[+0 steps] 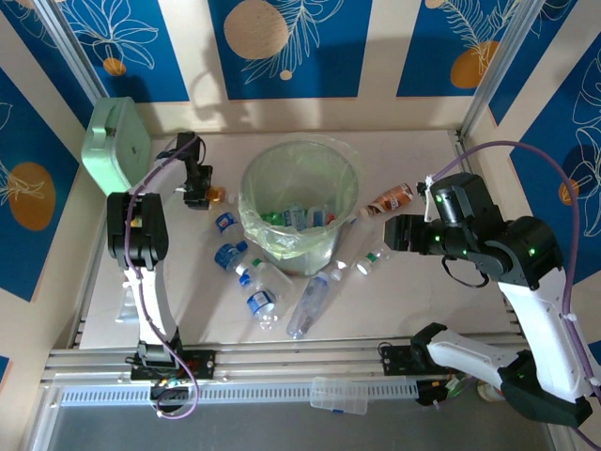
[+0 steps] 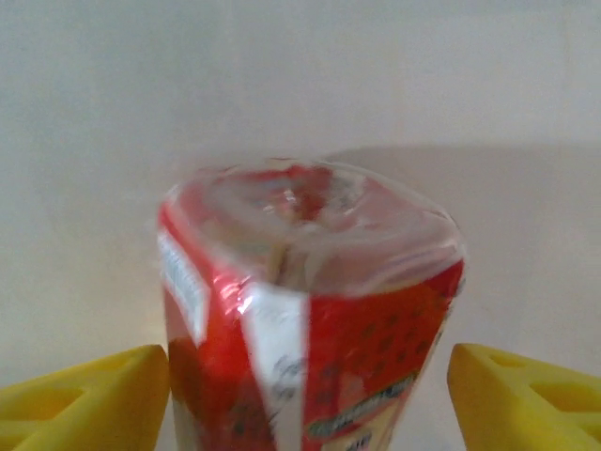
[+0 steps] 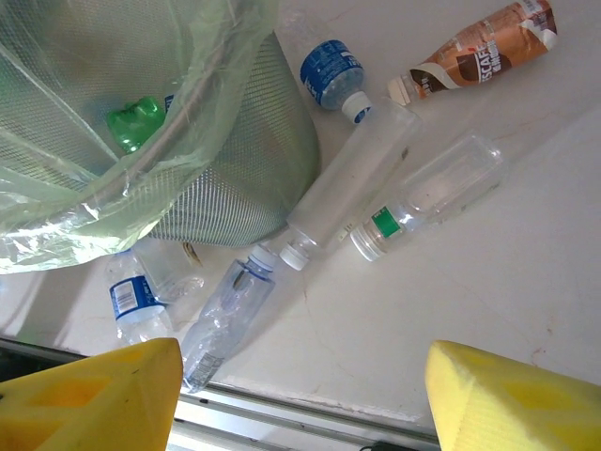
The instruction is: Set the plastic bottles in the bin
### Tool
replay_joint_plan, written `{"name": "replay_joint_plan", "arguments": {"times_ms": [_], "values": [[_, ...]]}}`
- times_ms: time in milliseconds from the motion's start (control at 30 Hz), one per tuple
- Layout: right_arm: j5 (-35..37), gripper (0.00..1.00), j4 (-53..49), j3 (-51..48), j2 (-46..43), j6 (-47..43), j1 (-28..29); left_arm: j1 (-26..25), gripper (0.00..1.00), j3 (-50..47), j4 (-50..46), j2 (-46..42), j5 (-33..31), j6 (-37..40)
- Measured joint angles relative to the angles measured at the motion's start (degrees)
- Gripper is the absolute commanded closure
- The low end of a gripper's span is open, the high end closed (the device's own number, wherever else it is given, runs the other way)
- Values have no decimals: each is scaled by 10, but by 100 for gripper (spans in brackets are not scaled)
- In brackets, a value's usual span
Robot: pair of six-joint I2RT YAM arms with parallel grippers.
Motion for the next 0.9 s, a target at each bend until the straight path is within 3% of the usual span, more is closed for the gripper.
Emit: {"name": "replay_joint_plan", "arguments": {"times_ms": [167,300,400,600,733,900], "values": [[8,30,-8,5,0,0,0,0,39,15,-5,7,5,21],[10,30,-10,14,0,-3,0,1,27,31,-6,20,24,44],[10,30,-13,20,0,-4,0,1,16,97,-40,68,46,74],[10,30,-19,23,0,-4,0,1,10,193,-105,143,55,132],[11,30,-25,23,-1,-3,0,1,17,236,-122,162,64,154],[17,30,-28,23,-2,-1,0,1,37,256,-125,177,75,180]]}}
